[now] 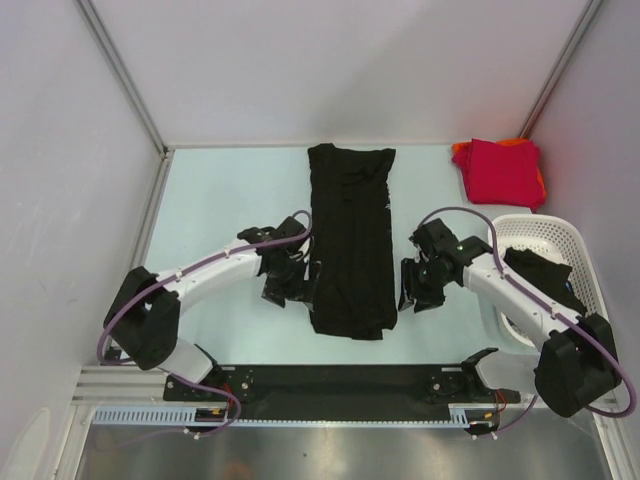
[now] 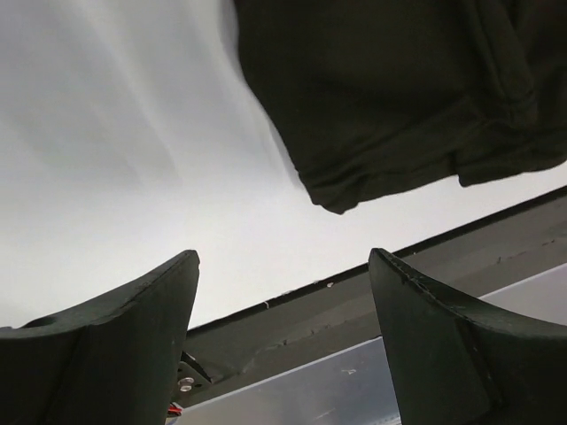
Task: Fold and stack the t-shirts
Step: Rotate the tshirt 90 degrees
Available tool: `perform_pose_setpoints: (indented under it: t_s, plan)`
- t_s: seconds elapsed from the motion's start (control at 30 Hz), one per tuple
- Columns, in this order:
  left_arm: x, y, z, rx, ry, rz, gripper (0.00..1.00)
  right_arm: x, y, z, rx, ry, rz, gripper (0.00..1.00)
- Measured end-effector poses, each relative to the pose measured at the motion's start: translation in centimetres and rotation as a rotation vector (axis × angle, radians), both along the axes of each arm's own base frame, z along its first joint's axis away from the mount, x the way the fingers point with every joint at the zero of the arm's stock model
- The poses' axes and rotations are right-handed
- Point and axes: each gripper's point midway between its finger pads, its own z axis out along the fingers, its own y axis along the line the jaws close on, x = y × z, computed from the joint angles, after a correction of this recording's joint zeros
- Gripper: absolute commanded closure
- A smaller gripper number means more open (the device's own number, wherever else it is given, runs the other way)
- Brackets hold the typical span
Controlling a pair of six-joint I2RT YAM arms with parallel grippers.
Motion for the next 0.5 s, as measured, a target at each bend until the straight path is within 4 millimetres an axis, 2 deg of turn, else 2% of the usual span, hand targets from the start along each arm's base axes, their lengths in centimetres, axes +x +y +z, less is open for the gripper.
perform_pose_setpoints:
  t_s: [0.13, 0.3, 0.4, 0.5]
  plan:
    - [-1.5, -1.3, -0.4, 0.018, -0.007, -0.059, 0.16, -2.1, -0.3, -1.7, -0.016, 0.060, -0.011, 0.54]
    - [-3.8, -2.7, -3.0, 0.102, 0.037, -0.156, 0.17, -4.2, -0.1, -3.5, -0.036, 0.118, -0.004, 0.54]
    - [-4.4, -2.8, -4.6, 0.162, 0.058, -0.187, 0.17, -4.4, 0.5, -4.5, -0.042, 0.130, 0.003, 0.55]
    - [-3.8, -2.6, -4.8, 0.193, 0.041, -0.185, 0.17, -4.0, 1.4, -5.8, -0.060, 0.140, 0.014, 0.56]
